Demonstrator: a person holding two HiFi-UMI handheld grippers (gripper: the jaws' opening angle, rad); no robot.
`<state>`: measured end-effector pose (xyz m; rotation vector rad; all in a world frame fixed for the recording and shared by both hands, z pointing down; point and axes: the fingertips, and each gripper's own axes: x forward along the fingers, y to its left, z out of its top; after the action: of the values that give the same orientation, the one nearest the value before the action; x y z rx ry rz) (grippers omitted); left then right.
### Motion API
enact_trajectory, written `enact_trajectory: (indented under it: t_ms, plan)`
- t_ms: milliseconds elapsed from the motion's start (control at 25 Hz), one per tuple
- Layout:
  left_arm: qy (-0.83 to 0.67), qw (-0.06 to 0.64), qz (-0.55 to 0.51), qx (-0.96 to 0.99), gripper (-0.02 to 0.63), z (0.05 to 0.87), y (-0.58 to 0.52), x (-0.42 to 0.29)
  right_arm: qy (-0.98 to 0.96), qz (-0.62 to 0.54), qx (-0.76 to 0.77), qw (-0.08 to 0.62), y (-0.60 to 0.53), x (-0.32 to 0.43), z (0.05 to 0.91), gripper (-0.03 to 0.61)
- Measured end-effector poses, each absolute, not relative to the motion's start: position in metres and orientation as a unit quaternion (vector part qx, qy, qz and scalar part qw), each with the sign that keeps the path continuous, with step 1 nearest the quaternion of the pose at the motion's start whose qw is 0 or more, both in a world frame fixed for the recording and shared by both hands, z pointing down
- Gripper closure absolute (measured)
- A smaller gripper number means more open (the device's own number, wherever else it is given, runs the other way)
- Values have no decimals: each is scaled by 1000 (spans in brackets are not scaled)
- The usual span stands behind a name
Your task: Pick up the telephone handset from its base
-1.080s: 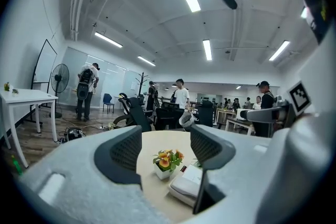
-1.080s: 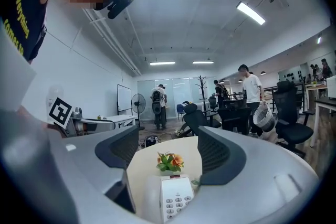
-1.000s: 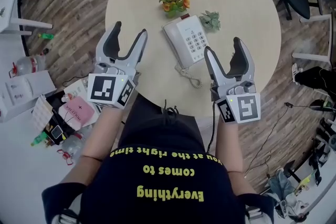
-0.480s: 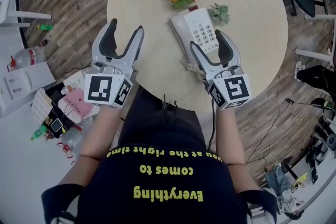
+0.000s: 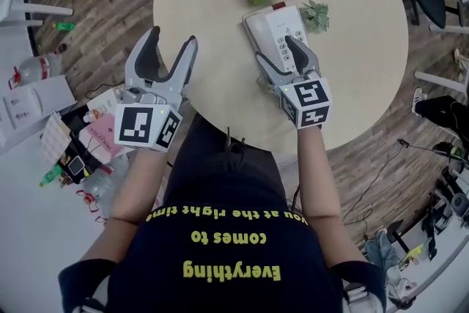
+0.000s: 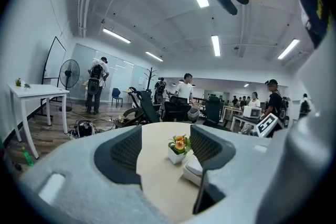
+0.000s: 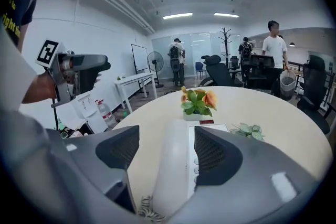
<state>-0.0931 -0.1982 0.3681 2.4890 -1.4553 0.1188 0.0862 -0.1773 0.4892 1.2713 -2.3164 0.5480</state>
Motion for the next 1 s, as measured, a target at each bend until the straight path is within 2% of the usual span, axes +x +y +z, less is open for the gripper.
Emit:
enact_trajectory:
  t_ms: [320, 440, 720, 1000]
  plan:
    - [-515, 131, 44, 846, 324, 373, -193, -109, -823, 211, 447, 280, -177, 83, 538, 252]
    - [-518, 131, 45, 844, 324, 374, -193, -112, -819, 210, 444, 298, -178, 82, 551, 278]
    - [-527, 133, 47, 838, 324, 377, -191, -119, -811, 206, 441, 325, -181, 82, 567, 285]
    - [-530, 139, 48, 835, 324, 377, -194, -123, -805, 201, 447, 334, -182, 85, 571, 325]
